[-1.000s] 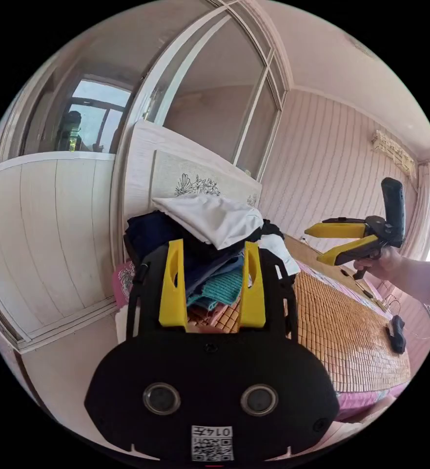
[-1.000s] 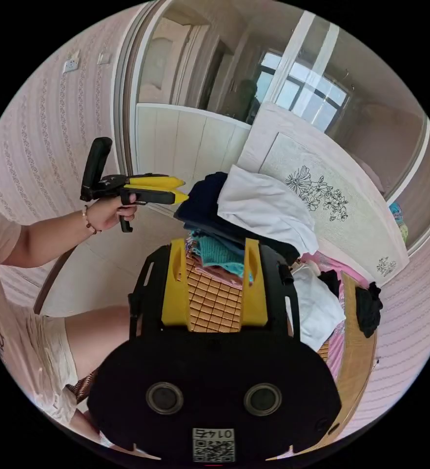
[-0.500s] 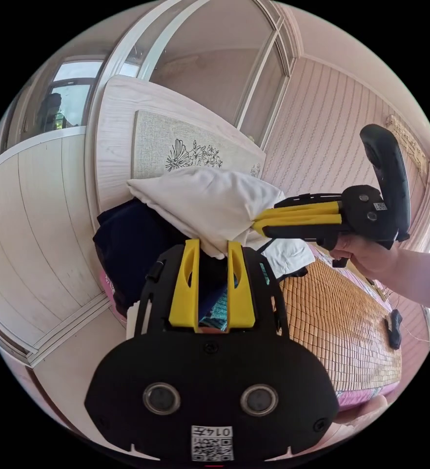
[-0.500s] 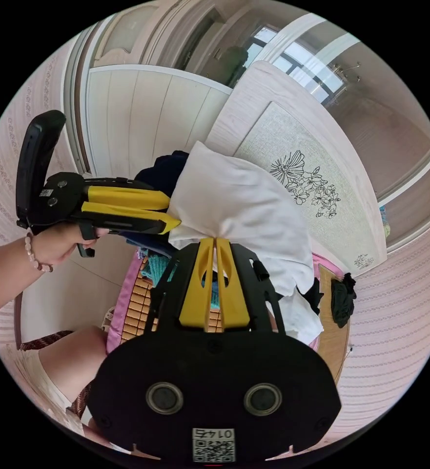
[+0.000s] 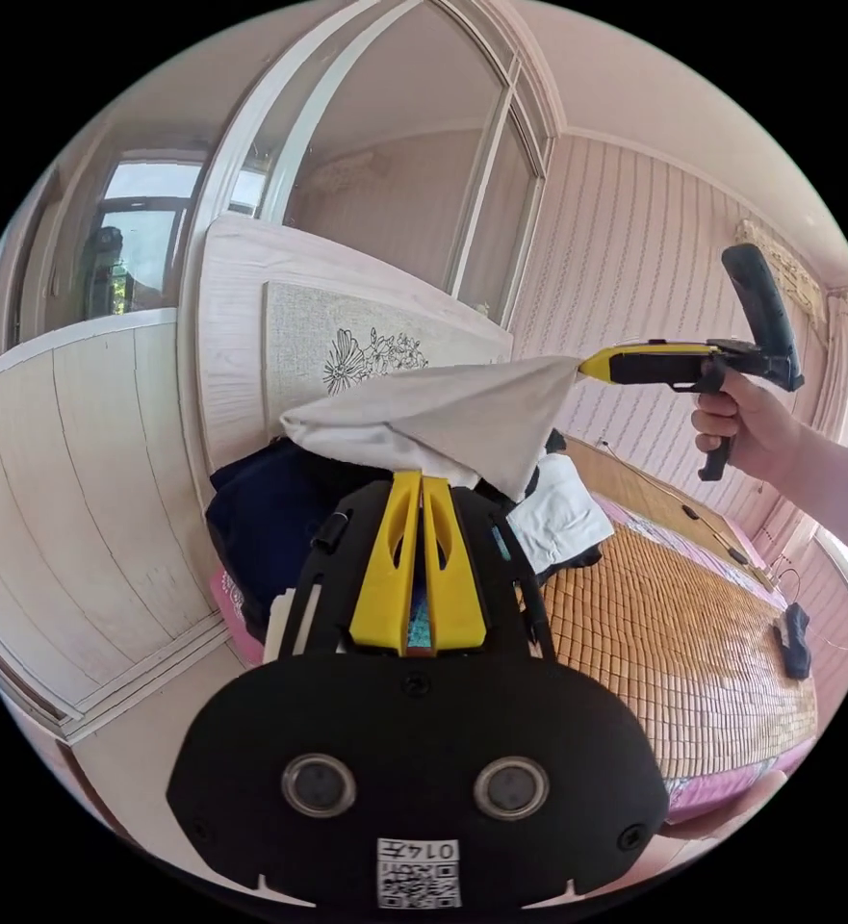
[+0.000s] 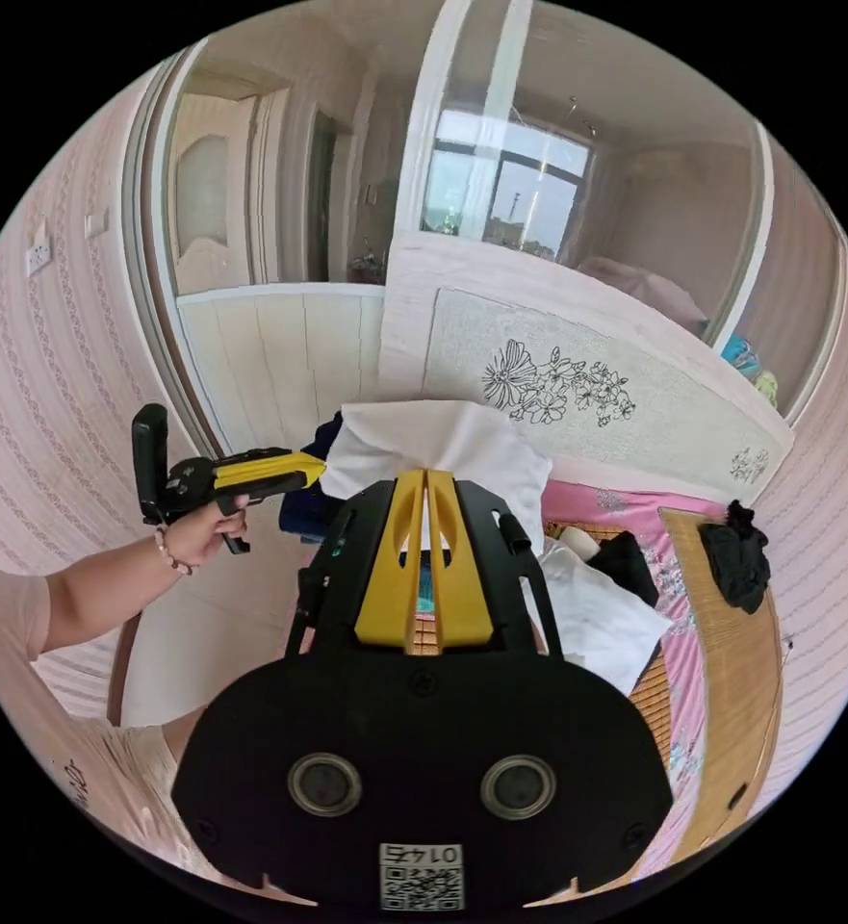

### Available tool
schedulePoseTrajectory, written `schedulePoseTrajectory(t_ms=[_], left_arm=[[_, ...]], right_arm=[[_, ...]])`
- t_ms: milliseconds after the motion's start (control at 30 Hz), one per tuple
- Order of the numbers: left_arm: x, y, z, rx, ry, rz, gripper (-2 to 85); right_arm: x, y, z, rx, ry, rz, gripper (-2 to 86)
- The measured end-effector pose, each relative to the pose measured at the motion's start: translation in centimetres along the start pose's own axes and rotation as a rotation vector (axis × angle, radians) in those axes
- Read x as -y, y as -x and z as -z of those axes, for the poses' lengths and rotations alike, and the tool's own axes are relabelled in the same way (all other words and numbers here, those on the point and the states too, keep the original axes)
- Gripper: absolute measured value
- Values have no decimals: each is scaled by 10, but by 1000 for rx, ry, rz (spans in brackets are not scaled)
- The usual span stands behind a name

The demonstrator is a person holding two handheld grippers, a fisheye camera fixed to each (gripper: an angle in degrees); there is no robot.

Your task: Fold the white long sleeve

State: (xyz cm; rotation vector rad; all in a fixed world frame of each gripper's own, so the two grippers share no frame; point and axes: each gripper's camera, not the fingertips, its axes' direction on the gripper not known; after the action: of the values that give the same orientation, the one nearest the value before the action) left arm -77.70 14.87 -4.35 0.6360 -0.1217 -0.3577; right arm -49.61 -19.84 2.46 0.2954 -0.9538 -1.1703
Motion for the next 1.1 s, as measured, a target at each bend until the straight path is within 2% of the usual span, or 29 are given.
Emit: schedulePoseTrajectory(t_ms=[100,200,367,600,833,900,1100], left_arm=[[31,-10,33,-22,-86,-54,-10],[64,-28,60,-45,-125,-130,-10],[95,-71,100,-69,-197,-253,-10],[118,-116,151,-156,-295,-271,-10],[106,-148,170,-345,-275,-284,-10],[90,-159,172,-452,-248,-266,-10],[39,-182,194,-629,-260,-265,-10]], right_arm=[[-21,-28,59,75,-154,-117,-6],[-50,-42,120,44,-258,-159,-5],[-100,-48,211,-15,-351,-187,-4],[-188,-39,341,-116,-458,-229,-3],[-294,-9,422,-126,-472,-265,-3],[-336,15,444,-122,-490,-276,-3],[-454,82,482,-232,-501,-356,-3]])
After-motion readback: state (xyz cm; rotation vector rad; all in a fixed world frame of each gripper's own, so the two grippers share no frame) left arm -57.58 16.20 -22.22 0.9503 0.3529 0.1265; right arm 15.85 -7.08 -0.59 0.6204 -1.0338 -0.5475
